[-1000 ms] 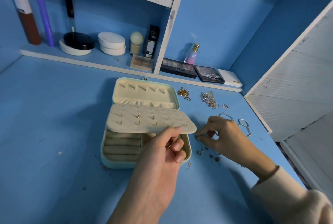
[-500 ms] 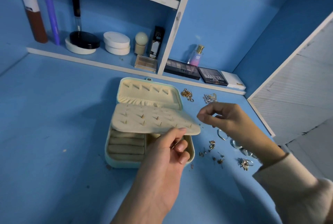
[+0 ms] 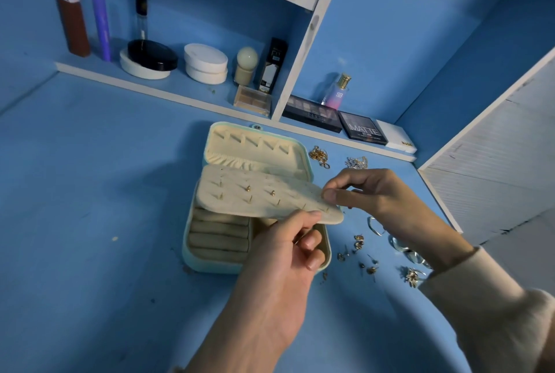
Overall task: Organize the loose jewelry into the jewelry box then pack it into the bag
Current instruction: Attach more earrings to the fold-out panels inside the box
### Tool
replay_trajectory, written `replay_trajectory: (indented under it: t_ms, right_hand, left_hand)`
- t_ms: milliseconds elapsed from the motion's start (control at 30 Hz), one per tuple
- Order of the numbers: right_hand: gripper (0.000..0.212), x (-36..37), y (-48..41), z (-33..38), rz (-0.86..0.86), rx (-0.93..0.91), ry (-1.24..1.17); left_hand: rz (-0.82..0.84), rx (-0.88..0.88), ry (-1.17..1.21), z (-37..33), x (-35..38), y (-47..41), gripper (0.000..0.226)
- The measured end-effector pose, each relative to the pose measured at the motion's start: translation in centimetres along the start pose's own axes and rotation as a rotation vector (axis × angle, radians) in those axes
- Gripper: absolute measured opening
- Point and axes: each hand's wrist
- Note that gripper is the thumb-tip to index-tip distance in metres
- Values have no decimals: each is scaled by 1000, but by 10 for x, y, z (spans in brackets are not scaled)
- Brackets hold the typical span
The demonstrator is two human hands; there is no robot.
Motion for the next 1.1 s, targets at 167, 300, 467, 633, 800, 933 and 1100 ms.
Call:
replay_trajectory:
  t_ms: [167, 300, 467, 633, 800, 933, 1100]
  right_hand:
    - [15, -1, 1, 3, -29, -6, 13]
    - [14, -3, 1, 4, -15, -14, 118]
    - [10, -6, 0, 2, 5, -24, 152]
    - [3, -8, -1, 0, 25, -40, 137]
    - [6, -13, 5, -7, -22, -47, 102]
    - [20, -10, 15, -34, -28, -95, 369]
    - [9, 3, 23, -59, -124, -299, 658]
  left_hand:
    - [1, 4, 9, -1, 0, 1, 28]
    - [-1, 1, 13, -1, 1, 1, 29]
    - [-2, -2, 10, -2, 1, 2, 29]
    - [-5, -9, 6, -2, 2, 3, 29]
    - [-6, -2, 6, -3, 1, 2, 29]
    - [-2, -8, 7, -3, 2, 2, 29]
    - [11, -2, -8, -4, 3, 4, 29]
Point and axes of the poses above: each hand's wrist, its own y-axis away from the middle knuckle, its own x-axis out of the palm, z = x × y, and after that the axes turned 2 degrees about -x, right-handed
